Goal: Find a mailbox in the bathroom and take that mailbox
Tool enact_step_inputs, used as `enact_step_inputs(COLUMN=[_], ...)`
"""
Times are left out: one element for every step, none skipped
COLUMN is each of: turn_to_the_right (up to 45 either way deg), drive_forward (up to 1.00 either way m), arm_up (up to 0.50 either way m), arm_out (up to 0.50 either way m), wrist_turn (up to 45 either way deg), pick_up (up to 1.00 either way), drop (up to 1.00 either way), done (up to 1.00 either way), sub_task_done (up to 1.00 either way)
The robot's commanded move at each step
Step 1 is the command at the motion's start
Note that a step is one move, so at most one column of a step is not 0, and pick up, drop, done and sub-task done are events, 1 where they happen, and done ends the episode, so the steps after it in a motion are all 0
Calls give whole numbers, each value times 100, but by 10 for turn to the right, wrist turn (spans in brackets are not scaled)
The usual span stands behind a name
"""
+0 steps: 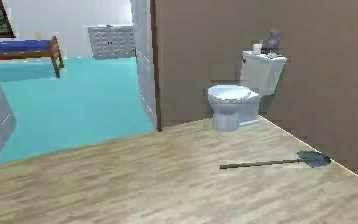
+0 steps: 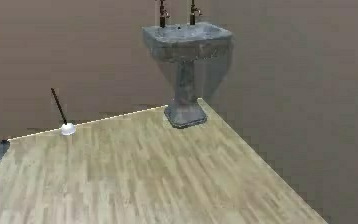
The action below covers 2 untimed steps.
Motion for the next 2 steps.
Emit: enact_step_inputs(turn_to_the_right=[-180, 0], drive_forward=[0, 65], arm_up=[0, 0], arm_out=[0, 0], wrist_turn=[0, 0], pick_up=[0, 0], drop=[0, 0], done=[0, 0], sub_task_done=[0, 0])
